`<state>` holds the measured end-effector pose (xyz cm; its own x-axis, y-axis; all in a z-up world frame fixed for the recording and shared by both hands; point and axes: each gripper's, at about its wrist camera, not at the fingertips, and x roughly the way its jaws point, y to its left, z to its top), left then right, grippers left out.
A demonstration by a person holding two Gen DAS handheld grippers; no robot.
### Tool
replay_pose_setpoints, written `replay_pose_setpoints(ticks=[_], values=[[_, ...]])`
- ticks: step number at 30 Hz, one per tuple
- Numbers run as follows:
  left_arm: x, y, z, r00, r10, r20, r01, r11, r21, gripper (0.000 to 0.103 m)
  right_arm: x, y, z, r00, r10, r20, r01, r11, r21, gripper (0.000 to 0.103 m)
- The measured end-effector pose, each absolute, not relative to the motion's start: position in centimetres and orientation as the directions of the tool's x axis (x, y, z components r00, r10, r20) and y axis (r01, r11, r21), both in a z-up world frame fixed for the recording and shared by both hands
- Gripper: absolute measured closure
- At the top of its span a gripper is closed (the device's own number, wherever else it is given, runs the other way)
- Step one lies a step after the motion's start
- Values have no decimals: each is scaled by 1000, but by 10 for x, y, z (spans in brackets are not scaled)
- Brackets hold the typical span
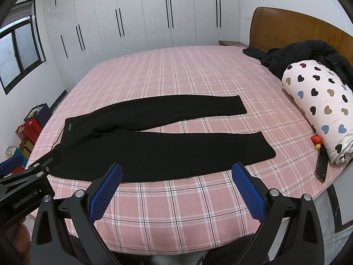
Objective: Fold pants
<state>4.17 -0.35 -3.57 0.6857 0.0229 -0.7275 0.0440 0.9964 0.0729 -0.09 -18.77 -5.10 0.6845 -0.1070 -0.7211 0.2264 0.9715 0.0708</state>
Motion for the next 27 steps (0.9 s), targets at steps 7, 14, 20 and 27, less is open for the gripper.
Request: replay_pose_setpoints(ticks=[7,14,20,27], values=[[47,-4,-41,675,26,-737,44,996,76,6,4,-190,-57,675,-101,-731,228,971,76,5],[57,-4,-54,655,29,-755,48,996,80,5,16,-197,-73,653,-86,-753,226,971,85,5],[81,10,-85,605,-5,-796,40,999,24,5,48,-248,-111,630,-61,-774,236,965,116,5],[130,24,-134,558,6,-830,2,1000,9,5,143,-359,-164,616,-69,-785,263,957,122,5]])
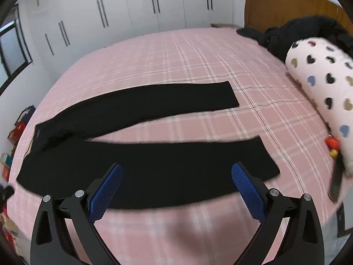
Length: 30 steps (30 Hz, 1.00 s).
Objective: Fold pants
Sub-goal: 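Grasp the waistband corners of the black pants with both grippers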
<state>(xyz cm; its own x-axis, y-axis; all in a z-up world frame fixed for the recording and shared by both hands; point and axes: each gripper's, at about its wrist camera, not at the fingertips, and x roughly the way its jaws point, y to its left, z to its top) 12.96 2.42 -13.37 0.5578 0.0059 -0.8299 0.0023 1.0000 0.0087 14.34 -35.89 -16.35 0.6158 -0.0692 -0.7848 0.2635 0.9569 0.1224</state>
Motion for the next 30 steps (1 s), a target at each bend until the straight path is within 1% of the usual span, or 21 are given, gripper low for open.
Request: replay_pose_setpoints(ticks=[6,11,13,16,20,21,24,25,26,28,29,30], values=[[184,31,-178,533,-4,-846,8,1000,0,5,247,-459,-213,616,-48,-786,298,938,176,5],[235,48,-204,556,2,-831,19,1000,15,5,326,-508,-251,586,-84,-806,301,946,121,5],[257,64,-210,547,-13,-837,5,1000,-12,5,352,-520,-267,565,-91,-820,308,945,108,7],[299,105,-214,554,-15,-832,-64,996,-61,5,378,-532,-283,555,-73,-829,311,942,125,7],[360,171,-208,597,97,-796,-181,983,-16,5,402,-540,-298,533,-50,-844,313,939,142,7],[382,195,-209,586,144,-797,-229,973,7,5,407,-542,-301,529,-53,-847,312,940,136,7],[423,242,-217,550,209,-809,-326,945,23,5,413,-541,-305,525,-69,-849,314,942,118,8],[434,255,-221,539,209,-816,-339,940,16,5,413,-541,-306,524,-76,-848,317,942,111,15],[447,267,-226,525,205,-826,-351,936,10,5,414,-540,-306,521,-91,-849,323,941,98,20],[473,287,-243,474,182,-861,-368,930,-6,5,413,-540,-307,514,-117,-850,342,936,78,38],[482,294,-250,452,184,-873,-384,923,-4,6,411,-541,-306,514,-130,-848,351,934,70,42],[490,300,-259,431,178,-885,-401,916,-10,6,410,-543,-305,516,-133,-846,355,932,70,56]])
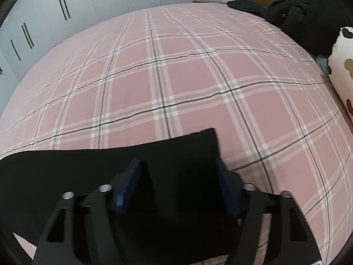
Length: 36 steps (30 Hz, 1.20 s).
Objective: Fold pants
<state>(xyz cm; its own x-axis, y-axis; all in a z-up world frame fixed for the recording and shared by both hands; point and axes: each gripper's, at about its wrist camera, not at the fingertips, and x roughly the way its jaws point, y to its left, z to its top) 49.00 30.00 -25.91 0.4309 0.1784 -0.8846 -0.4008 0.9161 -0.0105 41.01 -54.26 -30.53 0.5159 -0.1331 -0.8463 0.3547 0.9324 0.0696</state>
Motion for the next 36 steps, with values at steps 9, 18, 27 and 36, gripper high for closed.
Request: replay_pose_setpoints(ticks=[9,18,27,36], values=[[504,290,-255,423,93,-901,-347,936,-66,89,386,-527,-264,588,-124,-800,329,939,97,96],[361,304,-131,634,-78,-769,-216,938,-273,91,257,-517,-170,733,-89,-674,231,965,124,96],[201,345,-175,537,-47,-842,-349,897,-273,47,127,-525,-232,526,-195,-828,320,947,-19,67],[162,339,-232,561,-303,-770,-528,585,-615,33,57,-465,-228,550,-32,-835,318,932,174,47]])
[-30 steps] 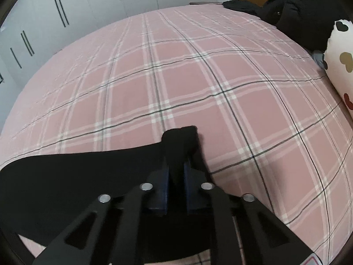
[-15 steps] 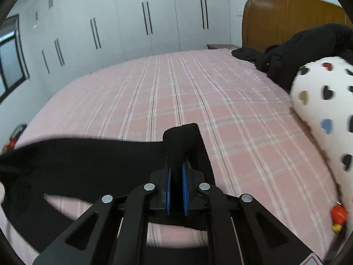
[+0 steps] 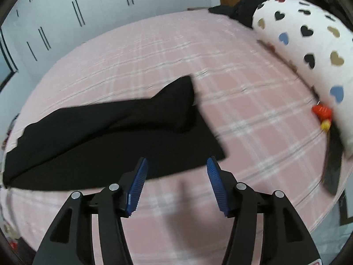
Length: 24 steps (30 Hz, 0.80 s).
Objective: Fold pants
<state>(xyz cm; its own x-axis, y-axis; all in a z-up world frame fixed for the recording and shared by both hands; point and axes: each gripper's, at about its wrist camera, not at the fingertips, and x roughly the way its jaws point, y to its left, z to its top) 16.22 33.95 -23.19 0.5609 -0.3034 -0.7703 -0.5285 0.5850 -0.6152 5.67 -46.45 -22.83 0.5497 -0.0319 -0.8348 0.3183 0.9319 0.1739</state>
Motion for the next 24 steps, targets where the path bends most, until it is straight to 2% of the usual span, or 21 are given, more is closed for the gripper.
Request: replay_pose_setpoints(ticks=[2,6,7,8,9,10,16,19,24], values=[[166,331,-248,571,-375,-730,-562,470,-681,33,52,-439,-230,543,7,-840,289,937,195,47],[187,328,-262,582,-417,-698,-615,335,-713,33,56,-411,-235,539,68,-840,265,933,245,46],[192,330,-265,589,-431,-683,-623,297,-724,39,58,-408,-235,540,81,-838,274,924,266,45],[194,331,-266,596,-440,-671,-623,274,-733,73,60,-408,-235,541,91,-836,282,917,282,45],[199,334,-265,602,-455,-656,-619,253,-743,93,60,-405,-234,546,99,-832,293,908,300,45],[201,336,-262,601,-454,-658,-617,260,-742,98,65,-407,-232,555,100,-826,309,897,316,45],[213,344,-210,641,-378,-668,-506,446,-738,99,107,-445,-244,565,144,-813,427,792,437,42],[220,344,-215,612,-385,-691,-512,473,-717,99,128,-462,-261,566,196,-800,501,689,524,42],[241,340,-225,585,-378,-718,-536,484,-692,99,157,-469,-262,573,189,-798,561,619,550,42]])
